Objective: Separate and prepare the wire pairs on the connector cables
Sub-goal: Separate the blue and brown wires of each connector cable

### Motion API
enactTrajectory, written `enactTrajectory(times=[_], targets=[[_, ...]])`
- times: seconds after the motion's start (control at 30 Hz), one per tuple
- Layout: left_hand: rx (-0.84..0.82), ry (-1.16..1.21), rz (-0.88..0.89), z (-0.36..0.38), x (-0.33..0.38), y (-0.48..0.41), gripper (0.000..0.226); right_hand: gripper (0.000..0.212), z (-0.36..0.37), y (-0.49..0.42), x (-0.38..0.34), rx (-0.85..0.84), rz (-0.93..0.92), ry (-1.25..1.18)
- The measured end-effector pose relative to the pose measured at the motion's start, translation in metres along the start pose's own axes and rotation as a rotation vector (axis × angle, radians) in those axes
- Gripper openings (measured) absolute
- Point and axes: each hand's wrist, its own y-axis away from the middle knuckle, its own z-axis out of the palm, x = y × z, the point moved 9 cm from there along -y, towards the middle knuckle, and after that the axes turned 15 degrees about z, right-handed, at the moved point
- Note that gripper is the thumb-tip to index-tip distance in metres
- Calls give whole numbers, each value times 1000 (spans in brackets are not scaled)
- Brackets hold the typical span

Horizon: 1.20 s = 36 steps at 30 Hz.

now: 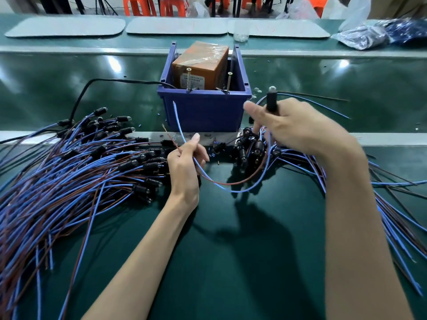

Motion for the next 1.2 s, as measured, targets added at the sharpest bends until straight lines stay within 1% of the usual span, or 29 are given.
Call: enactTrajectory(times=[0.07, 0.1, 0.13, 0.2, 0.23, 0.27, 0.3, 0.37, 0.43, 0.5, 0.57, 0.63, 0.67, 0.73, 0.77, 0.87, 0.9, 0.93, 1.0, 1.07, 1.13, 1.2], targets=[[-62, 32, -50, 5, -4, 3, 47, 47, -5, -2, 9, -7, 39, -122], [-119, 66, -74, 9, -6, 5, 46, 40, -9, -4, 15, -3, 71, -194], [-201, 100, -94, 15, -6, 7, 42, 35, -12, -6, 21, 7, 110, -269], [-426, 155, -121, 31, -4, 16, 34, 29, -22, -8, 34, 69, 177, -354], [-540, 179, -139, 38, -2, 22, 36, 26, -28, -9, 39, 119, 200, -348], [-632, 203, -161, 43, 0, 27, 43, 23, -35, -9, 44, 179, 219, -320], [-689, 232, -179, 45, 2, 30, 55, 21, -42, -8, 48, 246, 237, -279], [-718, 297, -193, 48, 5, 30, 80, 23, -56, -5, 54, 395, 272, -164], [-688, 315, -172, 47, 7, 26, 92, 26, -67, 1, 55, 521, 279, -98], [-641, 290, -145, 45, 6, 23, 96, 23, -76, 8, 49, 631, 225, -97], [-589, 279, -142, 43, 3, 21, 92, 27, -84, 15, 42, 730, 150, -121], [-543, 270, -162, 41, 0, 19, 87, 31, -86, 17, 37, 764, 88, -105], [-533, 264, -169, 41, -1, 18, 85, 33, -83, 15, 34, 738, 66, -84], [-525, 251, -174, 40, -2, 18, 80, 35, -69, 3, 27, 600, 27, -19], [-527, 241, -173, 40, -3, 18, 78, 38, -57, -3, 22, 491, 10, 34], [-536, 201, -175, 40, -6, 19, 75, 51, -4, -11, 14, 79, -30, 276], [-545, 181, -177, 41, -7, 20, 72, 52, 11, -8, 13, -19, -37, 355], [-555, 150, -175, 42, -7, 21, 69, 51, 19, -4, 12, -78, -41, 400], [-585, 63, -145, 43, -6, 22, 62, 52, 22, -1, 8, -95, -48, 386], [-622, -18, -88, 45, -2, 25, 53, 57, 16, -1, 4, -52, -50, 339], [-638, -87, -41, 47, 3, 27, 47, 55, 9, 0, -5, 30, -87, 256], [-645, -169, -28, 49, 3, 28, 36, 45, 1, 7, -25, 137, -187, 118]])
